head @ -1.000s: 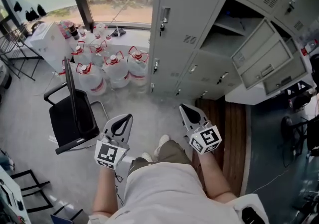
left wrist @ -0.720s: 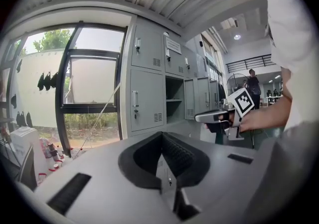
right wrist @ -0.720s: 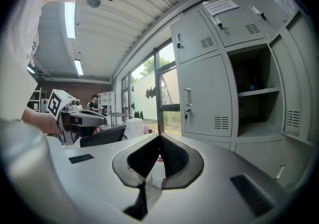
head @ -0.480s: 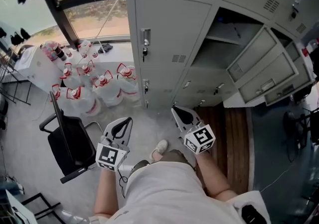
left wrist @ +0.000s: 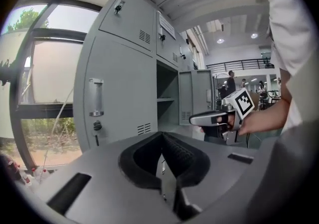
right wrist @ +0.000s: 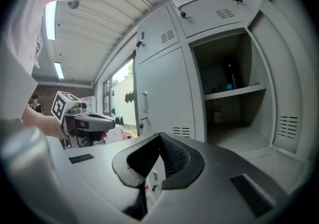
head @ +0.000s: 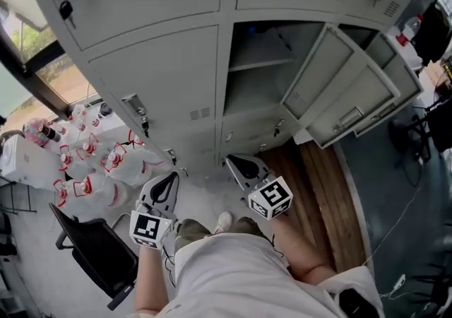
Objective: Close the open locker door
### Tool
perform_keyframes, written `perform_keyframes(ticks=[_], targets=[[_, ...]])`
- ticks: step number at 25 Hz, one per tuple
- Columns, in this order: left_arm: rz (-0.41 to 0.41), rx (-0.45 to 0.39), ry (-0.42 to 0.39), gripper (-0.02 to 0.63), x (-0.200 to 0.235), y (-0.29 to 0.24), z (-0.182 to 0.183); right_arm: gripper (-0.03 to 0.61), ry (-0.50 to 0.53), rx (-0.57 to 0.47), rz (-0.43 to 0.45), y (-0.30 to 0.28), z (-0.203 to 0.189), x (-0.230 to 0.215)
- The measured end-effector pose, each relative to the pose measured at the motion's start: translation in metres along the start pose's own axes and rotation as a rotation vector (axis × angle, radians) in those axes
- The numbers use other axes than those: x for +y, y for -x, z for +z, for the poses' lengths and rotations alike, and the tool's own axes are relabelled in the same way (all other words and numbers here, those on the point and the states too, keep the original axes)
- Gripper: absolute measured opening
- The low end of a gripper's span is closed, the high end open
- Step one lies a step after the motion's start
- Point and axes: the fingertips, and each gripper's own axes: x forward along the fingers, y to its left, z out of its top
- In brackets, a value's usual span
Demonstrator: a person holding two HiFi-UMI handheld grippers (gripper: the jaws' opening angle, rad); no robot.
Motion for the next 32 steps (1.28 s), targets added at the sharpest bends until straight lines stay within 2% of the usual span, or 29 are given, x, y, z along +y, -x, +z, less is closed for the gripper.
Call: perform_keyframes(ticks=[8, 14, 21, 27, 32], targets=[[-0.256, -0.001, -0.015, 0.0, -0.027, -0.087, 0.012, 0.012, -0.053, 0.008, -0.265, 0.044, -0.004, -0.072], [-0.45, -0.014, -0.028, 0.0, -0.05, -0.136, 0.022, 0.012, -0.085, 0.03, -0.466, 0.085, -0.012, -0.104], [-0.649, -0.024, -0.047, 0.0, -0.075, -0.168, 0.025, 0.012, -0.125, 0.033, -0.723, 0.14, -0.024, -0.129], [-0.742, 0.002, -0.044, 0.0, -0.092, -0.185, 0.017, 0.014, -0.15, -0.005, -0.894, 0.191, -0.022, -0.154], [-0.767, 0.025, -0.04, 0.0, -0.115, -0.195, 0.016, 0.018, -0.151, -0.035, -0.952, 0.23, -0.015, -0.176]])
